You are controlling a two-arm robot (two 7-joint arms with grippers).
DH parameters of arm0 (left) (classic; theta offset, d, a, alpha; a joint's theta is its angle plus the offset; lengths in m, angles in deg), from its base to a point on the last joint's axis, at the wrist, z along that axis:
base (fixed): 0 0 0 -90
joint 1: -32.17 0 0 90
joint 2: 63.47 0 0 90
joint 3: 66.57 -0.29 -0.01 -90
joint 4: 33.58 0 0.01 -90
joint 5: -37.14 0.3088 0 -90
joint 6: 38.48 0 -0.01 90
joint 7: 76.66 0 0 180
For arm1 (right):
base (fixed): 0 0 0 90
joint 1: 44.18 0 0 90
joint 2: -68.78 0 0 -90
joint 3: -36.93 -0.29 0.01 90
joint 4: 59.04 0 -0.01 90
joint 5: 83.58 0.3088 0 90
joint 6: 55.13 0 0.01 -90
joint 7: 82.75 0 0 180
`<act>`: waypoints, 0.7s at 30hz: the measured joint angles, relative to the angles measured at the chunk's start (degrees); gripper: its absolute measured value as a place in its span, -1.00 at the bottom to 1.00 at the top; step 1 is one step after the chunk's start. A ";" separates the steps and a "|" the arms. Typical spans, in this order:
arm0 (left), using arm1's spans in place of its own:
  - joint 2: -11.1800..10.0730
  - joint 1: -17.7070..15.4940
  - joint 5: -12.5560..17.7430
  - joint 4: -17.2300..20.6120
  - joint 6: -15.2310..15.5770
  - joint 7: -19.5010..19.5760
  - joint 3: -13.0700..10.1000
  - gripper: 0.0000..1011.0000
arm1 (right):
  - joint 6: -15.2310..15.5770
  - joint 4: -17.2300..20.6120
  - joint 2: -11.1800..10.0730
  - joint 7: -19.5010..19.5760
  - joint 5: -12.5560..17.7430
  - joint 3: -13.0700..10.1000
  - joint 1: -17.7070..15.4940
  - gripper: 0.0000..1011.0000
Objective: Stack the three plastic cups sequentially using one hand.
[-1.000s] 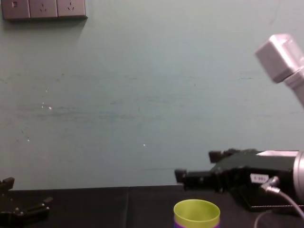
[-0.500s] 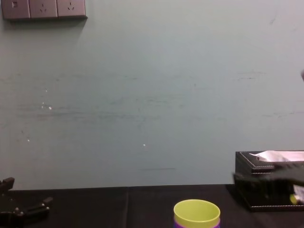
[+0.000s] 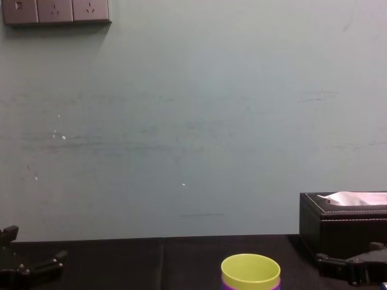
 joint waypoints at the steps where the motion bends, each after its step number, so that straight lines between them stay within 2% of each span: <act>1: 0.00 0.00 0.00 0.00 0.00 0.00 0.00 0.98 | 0.00 0.00 -0.01 -0.01 0.00 0.01 0.00 0.98; 21: 0.00 0.00 0.00 0.00 0.00 0.00 0.00 0.98 | -0.03 0.23 -0.14 0.00 0.02 0.16 -0.05 0.98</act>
